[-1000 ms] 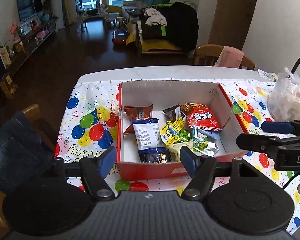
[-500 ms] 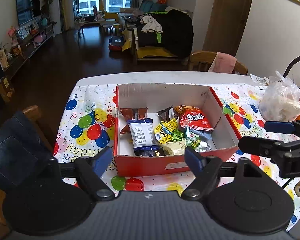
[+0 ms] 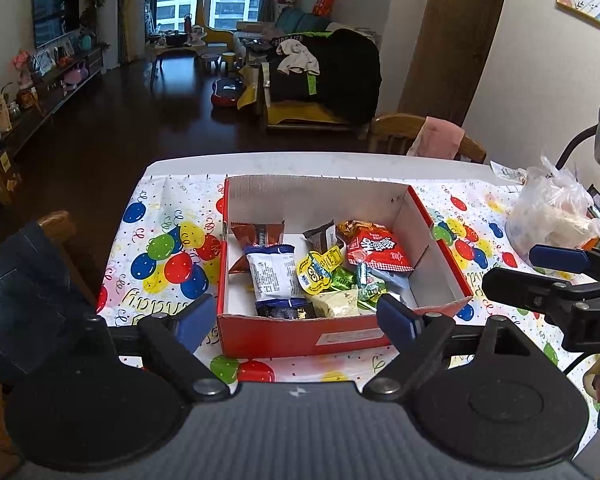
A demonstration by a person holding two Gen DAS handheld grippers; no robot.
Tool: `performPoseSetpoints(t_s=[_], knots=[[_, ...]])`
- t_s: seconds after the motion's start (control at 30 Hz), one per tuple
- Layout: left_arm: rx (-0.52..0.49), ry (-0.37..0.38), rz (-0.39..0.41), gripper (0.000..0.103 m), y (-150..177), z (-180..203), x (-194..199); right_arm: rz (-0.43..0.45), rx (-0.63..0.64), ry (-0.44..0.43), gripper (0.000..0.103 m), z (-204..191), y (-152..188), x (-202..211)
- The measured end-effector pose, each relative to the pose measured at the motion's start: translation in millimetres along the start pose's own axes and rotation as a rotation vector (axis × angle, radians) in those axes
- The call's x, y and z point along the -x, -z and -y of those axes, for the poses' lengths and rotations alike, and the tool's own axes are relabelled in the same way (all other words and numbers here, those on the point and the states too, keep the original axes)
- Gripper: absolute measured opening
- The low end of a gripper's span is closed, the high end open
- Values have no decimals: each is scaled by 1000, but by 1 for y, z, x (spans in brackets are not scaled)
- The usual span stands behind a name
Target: Organize snacks
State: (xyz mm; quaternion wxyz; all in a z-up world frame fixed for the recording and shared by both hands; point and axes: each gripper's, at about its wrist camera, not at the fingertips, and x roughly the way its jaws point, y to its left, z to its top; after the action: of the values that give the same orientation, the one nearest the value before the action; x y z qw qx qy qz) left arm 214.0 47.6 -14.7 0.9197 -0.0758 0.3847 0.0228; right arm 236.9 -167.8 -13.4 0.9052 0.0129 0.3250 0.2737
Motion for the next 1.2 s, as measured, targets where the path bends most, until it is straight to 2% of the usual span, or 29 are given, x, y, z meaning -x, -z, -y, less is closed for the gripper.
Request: performPoseSetpoints(t_s=[0.27, 0.57, 1.2], knots=[[9, -1, 36, 88, 1, 1, 6, 7, -2, 23, 103, 0, 2, 2], [-7, 1, 56, 88, 1, 5, 10, 4, -25, 2, 103, 1, 4, 4], [5, 43, 113, 88, 6, 8, 21, 84, -32, -10, 103, -1, 2, 14]])
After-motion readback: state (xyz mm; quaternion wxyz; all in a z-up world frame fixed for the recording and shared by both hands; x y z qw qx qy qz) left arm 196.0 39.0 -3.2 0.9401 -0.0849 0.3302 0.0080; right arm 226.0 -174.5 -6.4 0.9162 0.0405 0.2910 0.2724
